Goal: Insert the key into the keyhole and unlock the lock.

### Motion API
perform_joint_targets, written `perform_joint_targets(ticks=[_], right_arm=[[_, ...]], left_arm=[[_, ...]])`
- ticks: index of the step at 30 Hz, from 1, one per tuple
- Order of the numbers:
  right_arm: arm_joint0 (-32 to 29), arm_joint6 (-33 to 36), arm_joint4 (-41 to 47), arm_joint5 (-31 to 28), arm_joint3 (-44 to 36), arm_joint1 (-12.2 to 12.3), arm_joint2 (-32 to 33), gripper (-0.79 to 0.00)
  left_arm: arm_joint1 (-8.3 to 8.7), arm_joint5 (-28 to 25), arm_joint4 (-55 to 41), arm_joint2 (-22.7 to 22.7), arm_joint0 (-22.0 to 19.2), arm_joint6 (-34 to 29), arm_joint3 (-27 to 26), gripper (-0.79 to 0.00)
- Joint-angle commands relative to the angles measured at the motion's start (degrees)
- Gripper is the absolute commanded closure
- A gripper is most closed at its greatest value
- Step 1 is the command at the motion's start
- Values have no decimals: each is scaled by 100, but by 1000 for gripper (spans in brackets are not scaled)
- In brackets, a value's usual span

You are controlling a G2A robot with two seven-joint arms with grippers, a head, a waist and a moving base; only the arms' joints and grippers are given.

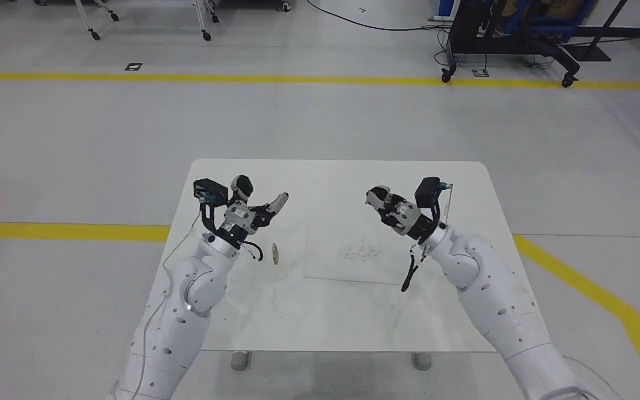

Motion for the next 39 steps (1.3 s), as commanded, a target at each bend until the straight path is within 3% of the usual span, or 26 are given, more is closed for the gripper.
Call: perform_joint_targets(ticks=[1, 6, 8, 11, 17, 23, 24, 25, 27, 30, 32, 36, 39], right_arm=[[10, 125, 134, -7, -17, 3, 2, 0], [10, 125, 134, -7, -17, 3, 2, 0], [10, 125, 134, -7, -17, 3, 2, 0], [-75, 204, 514, 211, -29, -28, -46, 0], [-119, 709, 3063, 82, 218, -168, -305, 0], [122, 2040, 5822, -5, 421, -296, -669, 0], [189, 2240, 5954, 11, 470, -307, -718, 0], [237, 2406, 6102, 31, 486, -326, -783, 0], [313, 2714, 6542, 92, 506, -369, -902, 0], [402, 3156, 7084, 228, 551, -429, -1066, 0], [466, 3425, 7269, 302, 637, -456, -1141, 0], [553, 3640, 7356, 361, 846, -505, -1228, 0], [588, 3720, 7428, 391, 945, -537, -1260, 0]], left_arm=[[0, 110, 252, 14, -1, 4, -6, -785], [-3, 113, 214, 29, 20, -21, 13, -785], [-19, 101, 128, 187, 43, -397, 155, -785], [-82, -280, -1098, 276, -27, -597, 283, -785], [-152, -705, -3829, 266, -290, -1686, 556, -785], [-165, -572, -6682, 424, -380, -3739, 582, -785], [-159, -530, -7022, 397, -412, -4007, 618, -736], [-158, -454, -7319, 410, -434, -4290, 646, -680], [-151, -381, -7607, 420, -499, -4686, 720, -785], [-154, -424, -7423, 564, -564, -4962, 781, -785], [-168, -497, -7311, 656, -575, -4957, 792, -613], [-174, -675, -6819, 739, -607, -4747, 853, -397], [-176, -803, -6289, 771, -623, -4421, 888, -369]])
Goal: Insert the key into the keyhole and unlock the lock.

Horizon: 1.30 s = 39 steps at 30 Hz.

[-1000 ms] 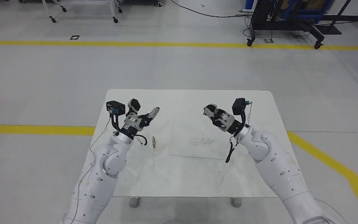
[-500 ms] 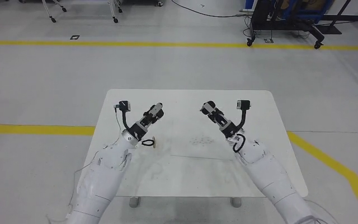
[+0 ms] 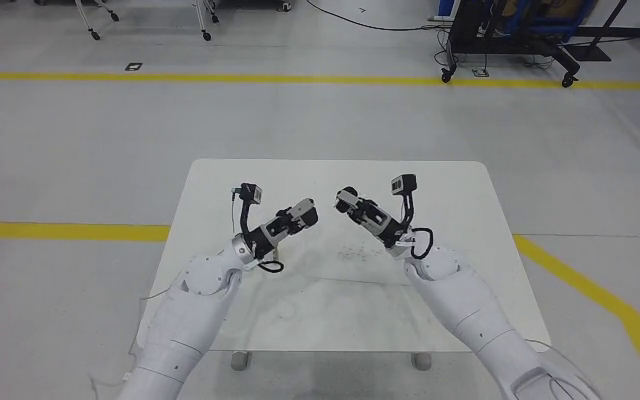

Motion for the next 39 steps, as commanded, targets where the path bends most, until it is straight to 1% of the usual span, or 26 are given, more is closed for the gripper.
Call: perform_joint_targets(ticks=[1, 3, 5, 17, 20, 24, 25, 28, 32, 36, 38, 39], right_arm=[[18, 45, 18, 15, 53, -16, -13, 0], [34, 55, -10, 57, 116, -32, -25, 0], [55, -9, -120, 70, 172, -45, -26, 0], [73, -615, -964, 43, 171, -143, -90, 0], [74, -733, -1153, 81, 157, -167, -117, 0], [61, -828, -1292, 100, 138, -194, -125, 0], [58, -840, -1316, 105, 139, -198, -122, 0], [50, -848, -1361, 114, 142, -211, -112, 0], [41, -846, -1391, 114, 160, -216, -58, 0], [19, -785, -1386, 131, 137, -219, -14, 0], [13, -743, -1382, 143, 128, -220, 6, 0], [7, -732, -1376, 151, 126, -221, 15, 0]], left_arm=[[-8, -60, 251, 33, 11, 213, -8, -366], [-10, -104, 402, 58, 16, 307, -19, -366], [-12, -90, 471, 95, 32, 322, -30, -348], [-6, 58, 899, 174, 50, 563, -82, -351], [-5, 77, 911, 188, 49, 567, -85, -323], [-3, 120, 886, 195, 43, 563, -77, -234], [-2, 127, 896, 196, 39, 560, -75, -225], [1, 144, 925, 208, 31, 559, -67, -215], [2, 165, 974, 216, 24, 603, -56, -237], [1, 179, 1063, 233, 17, 676, -42, -240], [0, 191, 1078, 247, 16, 692, -40, -228], [0, 194, 1091, 250, 13, 698, -38, -206]])
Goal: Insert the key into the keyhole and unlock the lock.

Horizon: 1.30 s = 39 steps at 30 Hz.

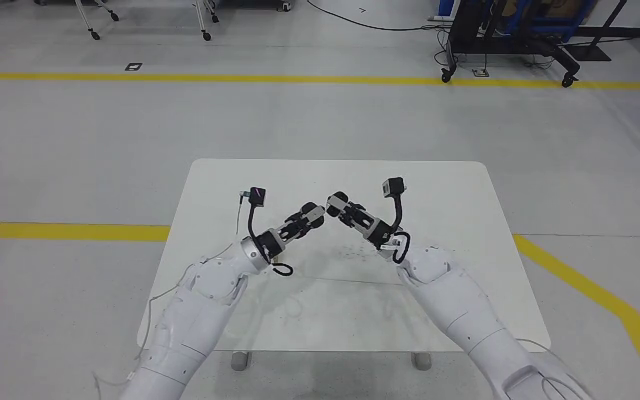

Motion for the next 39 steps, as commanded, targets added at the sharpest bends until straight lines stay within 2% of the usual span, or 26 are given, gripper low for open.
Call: perform_joint_targets(ticks=[1, 4, 13, 17, 34, 35, 36, 37, 39], right_arm=[[-8, 20, 8, 13, -5, -2, 17, 0], [-16, 40, 4, 39, 0, -8, 41, 0], [-19, 122, -27, 89, 17, -35, 67, 0], [-13, 132, -60, 98, 35, -49, 75, 0], [-41, 294, -88, 115, 49, -76, 158, 0], [-43, 299, -89, 114, 50, -78, 163, 0], [-45, 303, -90, 115, 49, -79, 168, 0], [-46, 297, -90, 114, 50, -81, 176, 0], [-47, 302, -95, 118, 47, -84, 187, 0]], left_arm=[[0, 2, 14, 8, -3, 9, 2, -175], [1, 13, 52, 26, -4, 3, 12, -102], [5, 31, 194, 56, 4, 85, 0, -77], [8, 52, 200, 45, 5, 125, 1, 0], [7, 211, 296, -17, -9, 454, 14, 0], [7, 186, 262, -15, -5, 428, 14, -28], [8, 178, 249, -18, -6, 414, 19, -139], [8, 175, 244, -19, -6, 406, 21, -209], [8, 175, 241, -8, -5, 378, 22, -256]])
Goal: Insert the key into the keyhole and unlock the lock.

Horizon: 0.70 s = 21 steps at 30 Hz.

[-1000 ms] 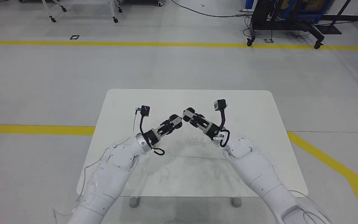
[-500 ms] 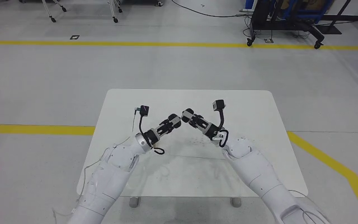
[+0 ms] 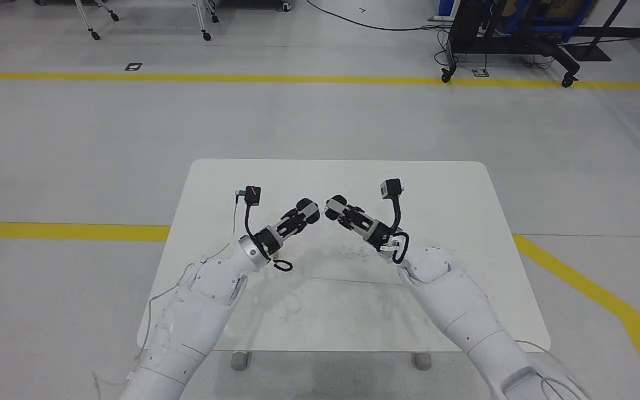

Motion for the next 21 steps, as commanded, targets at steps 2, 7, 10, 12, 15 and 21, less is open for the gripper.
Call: perform_joint_targets(ticks=[2, 7, 10, 12, 15, 21], right_arm=[[0, 19, -7, 11, -7, -4, 13, 0], [3, 48, -12, 35, -20, -13, 32, 0], [5, 67, 1, 38, -22, -19, 42, 0], [6, 71, 2, 40, -26, -25, 45, 0], [4, 89, 4, 41, -27, -32, 46, 0], [-14, 96, 10, 24, -9, -46, 59, 0]], left_arm=[[-1, -3, -17, 24, -2, -64, -3, -286], [-1, -28, -51, 44, -21, -147, 15, -305], [-4, -51, -176, 67, -22, -246, 25, -302], [-1, -53, -198, 57, -39, -286, 47, -283], [2, -44, -169, 59, -48, -298, 55, -249], [3, -41, -96, 81, -44, -274, 53, -209]])
